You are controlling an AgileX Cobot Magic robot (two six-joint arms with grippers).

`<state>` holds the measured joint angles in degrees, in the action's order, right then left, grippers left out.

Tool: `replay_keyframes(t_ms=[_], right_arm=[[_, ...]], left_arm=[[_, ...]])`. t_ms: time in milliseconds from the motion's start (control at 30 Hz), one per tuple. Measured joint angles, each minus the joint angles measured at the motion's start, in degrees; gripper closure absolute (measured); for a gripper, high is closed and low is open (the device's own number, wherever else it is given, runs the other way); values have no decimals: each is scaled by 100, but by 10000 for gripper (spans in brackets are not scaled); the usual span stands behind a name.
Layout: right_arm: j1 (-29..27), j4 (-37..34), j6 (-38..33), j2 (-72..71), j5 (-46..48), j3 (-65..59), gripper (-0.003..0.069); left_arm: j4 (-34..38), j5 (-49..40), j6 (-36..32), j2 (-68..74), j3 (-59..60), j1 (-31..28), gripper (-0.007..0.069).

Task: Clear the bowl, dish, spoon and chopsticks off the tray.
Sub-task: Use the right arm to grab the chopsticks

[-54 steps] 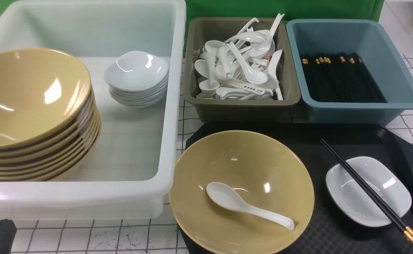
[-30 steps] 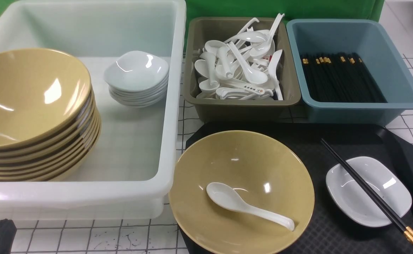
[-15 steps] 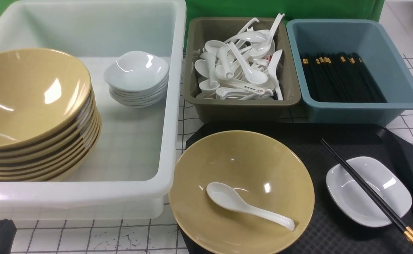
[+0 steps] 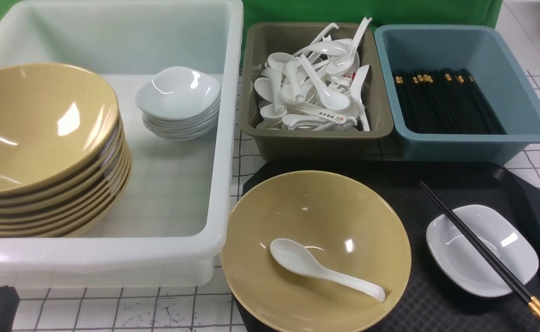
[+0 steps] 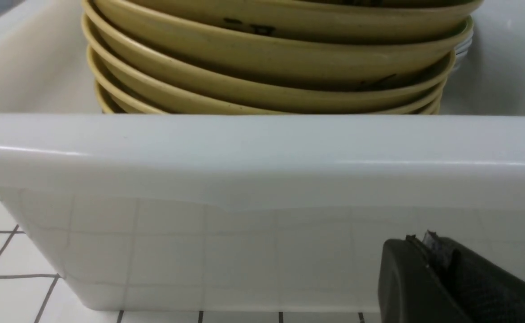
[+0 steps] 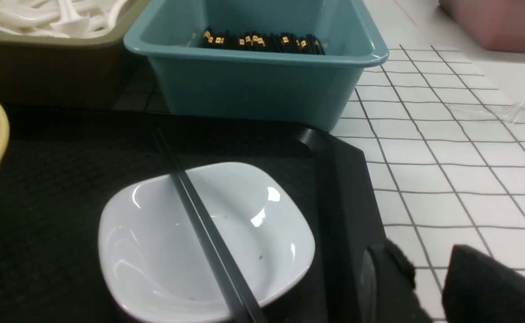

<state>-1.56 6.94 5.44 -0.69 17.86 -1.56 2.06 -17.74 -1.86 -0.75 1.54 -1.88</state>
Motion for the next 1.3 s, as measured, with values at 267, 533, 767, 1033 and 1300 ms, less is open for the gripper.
replay_keyframes(t_ms=[267,533,767,1033,1300], right_arm=[[0,0,-110,0,0,0,421],[0,0,-93,0,0,0,421],[0,-556,2747,0,-27,0,421],[0,-1107,6026,0,-213,0,421],[0,-936,5002,0,-204,0,421]], left_arm=[[226,9,19,0,0,0,638],[1499,111,109,0,0,0,638],[4396,306,955,0,0,0,638],[5805,475,1098,0,0,0,638],[5842,353,834,0,-15,0,638]])
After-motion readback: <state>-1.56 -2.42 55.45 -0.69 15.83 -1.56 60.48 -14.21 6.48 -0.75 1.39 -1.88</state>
